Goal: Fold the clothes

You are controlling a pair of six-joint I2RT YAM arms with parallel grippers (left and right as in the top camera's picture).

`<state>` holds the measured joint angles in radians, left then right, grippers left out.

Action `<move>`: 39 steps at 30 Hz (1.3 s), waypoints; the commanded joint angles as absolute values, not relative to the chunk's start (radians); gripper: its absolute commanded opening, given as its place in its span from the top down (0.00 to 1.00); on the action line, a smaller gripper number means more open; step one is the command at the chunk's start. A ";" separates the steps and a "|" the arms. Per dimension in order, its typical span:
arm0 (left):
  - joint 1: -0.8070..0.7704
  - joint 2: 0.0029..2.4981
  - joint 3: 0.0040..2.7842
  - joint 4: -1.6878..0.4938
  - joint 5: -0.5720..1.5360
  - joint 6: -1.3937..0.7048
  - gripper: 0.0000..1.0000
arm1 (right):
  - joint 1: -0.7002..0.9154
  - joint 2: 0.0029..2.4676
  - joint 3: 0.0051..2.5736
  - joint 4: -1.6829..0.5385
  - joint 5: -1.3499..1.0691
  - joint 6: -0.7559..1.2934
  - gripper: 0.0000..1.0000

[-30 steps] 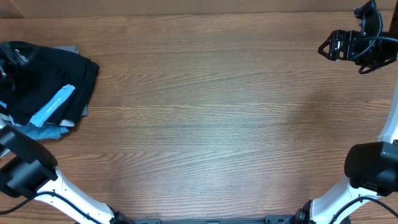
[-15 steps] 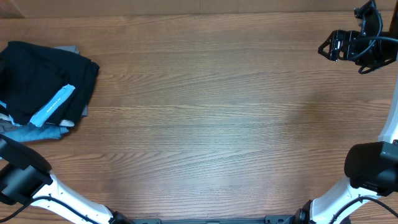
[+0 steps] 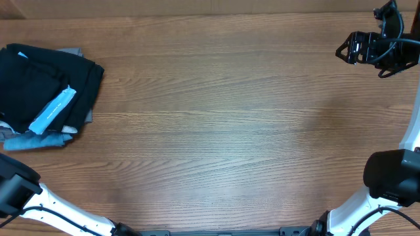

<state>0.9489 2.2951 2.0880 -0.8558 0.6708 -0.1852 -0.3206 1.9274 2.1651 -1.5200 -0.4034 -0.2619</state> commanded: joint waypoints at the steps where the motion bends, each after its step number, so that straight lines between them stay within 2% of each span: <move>1: 0.945 2.263 2.101 -0.812 0.806 -0.254 0.95 | -0.322 1.926 2.167 -1.519 -0.402 -0.258 0.00; 4: 0.922 2.147 2.107 -0.820 0.741 -0.309 0.96 | -0.322 1.926 2.167 -1.519 -0.402 -0.258 0.00; 8: 0.883 1.938 2.107 -0.971 0.385 -0.368 0.94 | -0.322 1.926 2.167 -1.519 -0.402 -0.258 0.00; 10: 0.860 1.875 2.107 -1.033 0.294 -0.371 0.93 | -0.322 1.926 2.167 -1.519 -0.402 -0.258 0.00; 14: 0.801 1.800 2.107 -1.272 0.115 -0.378 0.94 | -0.322 1.926 2.167 -1.519 -0.402 -0.258 0.00; 17: 0.783 1.804 2.096 -1.362 -0.020 -0.435 0.89 | -0.322 1.926 2.167 -1.519 -0.402 -0.258 0.00; 19: 0.785 1.807 2.086 -1.375 -0.019 -0.434 0.80 | -0.322 1.926 2.167 -1.519 -0.402 -0.258 0.00; 20: 0.785 1.807 2.084 -1.381 -0.019 -0.434 0.67 | -0.322 1.926 2.167 -1.519 -0.402 -0.258 0.00; 22: 0.785 1.808 2.083 -1.387 -0.019 -0.434 0.04 | -0.322 1.926 2.167 -1.519 -0.402 -0.258 0.00; 23: 0.785 1.808 2.083 -1.389 -0.019 -0.434 0.00 | -0.322 1.926 2.167 -1.519 -0.402 -0.258 0.00; 39: 0.785 1.808 2.083 -1.388 -0.019 -0.434 0.00 | -0.322 1.926 2.167 -1.519 -0.402 -0.258 0.00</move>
<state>0.7830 1.8091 2.0811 -1.3880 0.0021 -0.4206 -0.3206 1.9274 2.1651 -1.5200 -0.4030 -0.2623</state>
